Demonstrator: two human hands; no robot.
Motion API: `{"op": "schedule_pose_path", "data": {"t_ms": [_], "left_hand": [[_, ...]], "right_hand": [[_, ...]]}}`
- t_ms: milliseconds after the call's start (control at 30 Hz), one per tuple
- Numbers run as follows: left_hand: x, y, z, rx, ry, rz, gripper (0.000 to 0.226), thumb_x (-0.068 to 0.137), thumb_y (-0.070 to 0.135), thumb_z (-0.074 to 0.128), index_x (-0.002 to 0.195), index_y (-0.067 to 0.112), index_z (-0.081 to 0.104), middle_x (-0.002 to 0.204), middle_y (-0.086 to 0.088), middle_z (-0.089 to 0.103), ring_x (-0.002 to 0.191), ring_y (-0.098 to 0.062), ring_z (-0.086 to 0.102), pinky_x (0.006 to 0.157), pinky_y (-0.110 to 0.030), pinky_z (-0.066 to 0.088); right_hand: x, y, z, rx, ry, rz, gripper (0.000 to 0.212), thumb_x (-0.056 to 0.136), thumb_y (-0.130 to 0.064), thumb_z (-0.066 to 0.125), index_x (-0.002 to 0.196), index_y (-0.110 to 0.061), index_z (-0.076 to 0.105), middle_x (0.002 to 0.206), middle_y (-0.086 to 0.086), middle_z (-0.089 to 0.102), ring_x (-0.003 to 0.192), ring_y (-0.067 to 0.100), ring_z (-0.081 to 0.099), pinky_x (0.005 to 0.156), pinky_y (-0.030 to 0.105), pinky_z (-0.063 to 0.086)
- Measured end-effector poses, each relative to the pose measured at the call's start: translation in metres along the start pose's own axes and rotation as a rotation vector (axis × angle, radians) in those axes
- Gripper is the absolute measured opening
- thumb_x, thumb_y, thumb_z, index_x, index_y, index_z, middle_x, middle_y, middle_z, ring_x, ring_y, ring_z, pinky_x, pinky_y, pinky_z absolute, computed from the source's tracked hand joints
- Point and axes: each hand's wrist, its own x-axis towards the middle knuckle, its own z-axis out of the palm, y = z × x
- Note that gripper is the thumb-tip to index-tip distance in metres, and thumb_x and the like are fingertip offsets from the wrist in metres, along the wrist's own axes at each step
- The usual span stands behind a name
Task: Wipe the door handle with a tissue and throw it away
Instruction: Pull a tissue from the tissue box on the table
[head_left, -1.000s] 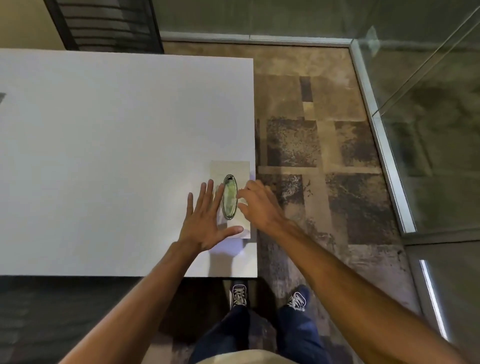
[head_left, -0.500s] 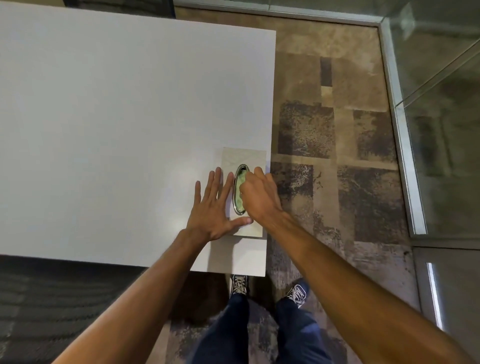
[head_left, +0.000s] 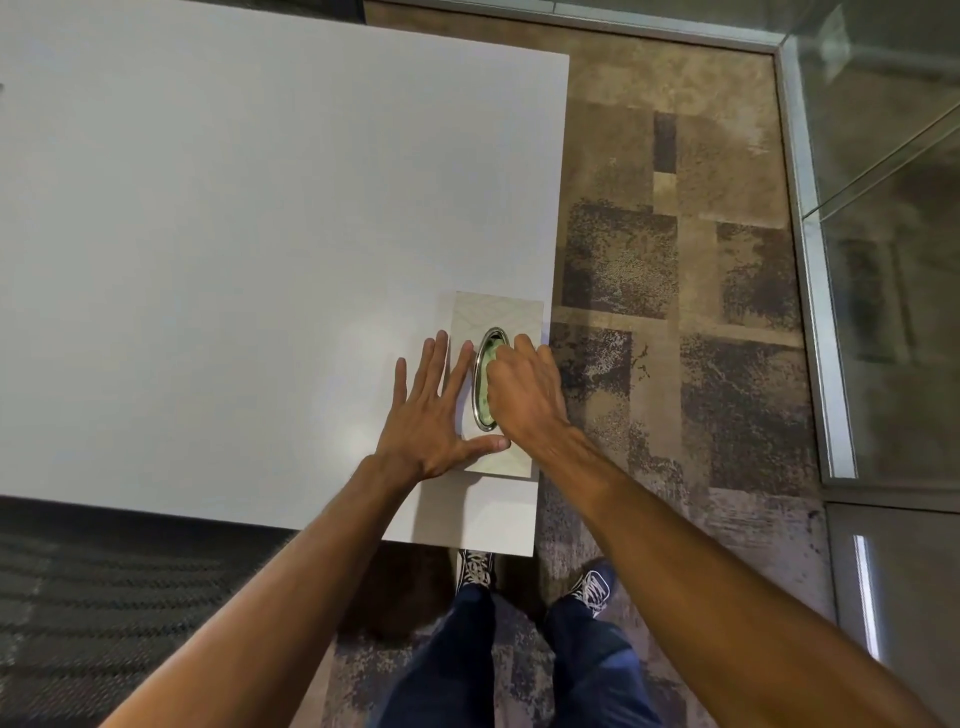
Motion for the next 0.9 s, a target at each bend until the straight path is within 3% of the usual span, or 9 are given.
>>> {"op": "schedule_pose_path", "data": {"t_ms": [67, 167, 300, 533, 633, 700, 900], "left_hand": [[0.000, 0.000, -0.001, -0.001, 0.001, 0.005, 0.127, 0.065, 0.105, 0.012, 0.159, 0.028, -0.025, 0.168, -0.006, -0.032, 0.155, -0.025, -0.030, 0.126, -0.058, -0.015], [0.000, 0.002, -0.002, -0.004, 0.010, 0.015, 0.127, 0.064, 0.105, 0.008, 0.160, 0.027, -0.023, 0.168, -0.005, -0.032, 0.155, -0.025, -0.030, 0.126, -0.057, -0.017], [-0.001, 0.002, -0.004, 0.000, 0.008, 0.017, 0.128, 0.063, 0.106, 0.006, 0.160, 0.027, -0.024, 0.168, -0.007, -0.031, 0.156, -0.025, -0.029, 0.125, -0.056, -0.018], [-0.001, 0.003, -0.007, -0.005, -0.002, 0.022, 0.127, 0.061, 0.106, 0.005, 0.156, 0.030, -0.031, 0.166, -0.007, -0.034, 0.156, -0.026, -0.028, 0.125, -0.056, -0.018], [-0.001, 0.003, -0.006, -0.011, 0.001, 0.026, 0.128, 0.061, 0.106, 0.003, 0.157, 0.028, -0.028, 0.167, -0.008, -0.032, 0.157, -0.027, -0.026, 0.126, -0.058, -0.016], [-0.001, 0.003, -0.006, -0.010, 0.001, 0.026, 0.128, 0.060, 0.106, 0.001, 0.157, 0.028, -0.027, 0.168, -0.008, -0.031, 0.157, -0.028, -0.026, 0.126, -0.058, -0.016], [0.000, 0.005, -0.008, -0.020, 0.026, 0.045, 0.127, 0.060, 0.106, 0.004, 0.154, 0.028, -0.030, 0.165, -0.003, -0.033, 0.158, -0.027, -0.023, 0.124, -0.057, -0.019]], "right_hand": [[-0.003, 0.001, 0.002, 0.010, 0.045, -0.016, 0.004, 0.078, -0.004, 0.075, 0.082, -0.006, 0.074, 0.091, 0.010, 0.071, 0.097, 0.030, 0.058, 0.079, 0.040, 0.042], [-0.007, 0.004, 0.004, 0.041, 0.097, -0.064, 0.016, 0.063, -0.002, 0.085, 0.068, -0.006, 0.070, 0.078, 0.009, 0.069, 0.083, 0.030, 0.060, 0.068, 0.038, 0.043], [-0.013, 0.007, 0.003, 0.135, 0.171, -0.102, 0.021, 0.062, 0.002, 0.083, 0.068, -0.007, 0.064, 0.078, 0.010, 0.065, 0.076, 0.030, 0.059, 0.064, 0.036, 0.044], [-0.029, 0.018, 0.000, 0.317, 0.244, -0.073, 0.008, 0.082, -0.010, 0.067, 0.086, -0.010, 0.059, 0.084, 0.005, 0.058, 0.073, 0.021, 0.051, 0.063, 0.041, 0.048], [-0.034, 0.019, 0.002, 0.335, 0.198, -0.018, 0.034, 0.082, -0.022, 0.073, 0.112, -0.010, 0.062, 0.099, 0.007, 0.064, 0.087, 0.025, 0.058, 0.074, 0.040, 0.048], [-0.033, 0.020, 0.006, 0.298, 0.170, -0.020, 0.041, 0.080, -0.024, 0.076, 0.117, -0.011, 0.065, 0.102, 0.007, 0.065, 0.092, 0.027, 0.058, 0.077, 0.041, 0.046], [-0.028, 0.013, 0.009, 0.295, 0.226, -0.029, 0.014, 0.076, -0.002, 0.079, 0.079, -0.011, 0.069, 0.076, 0.006, 0.065, 0.075, 0.029, 0.057, 0.069, 0.041, 0.045]]}}
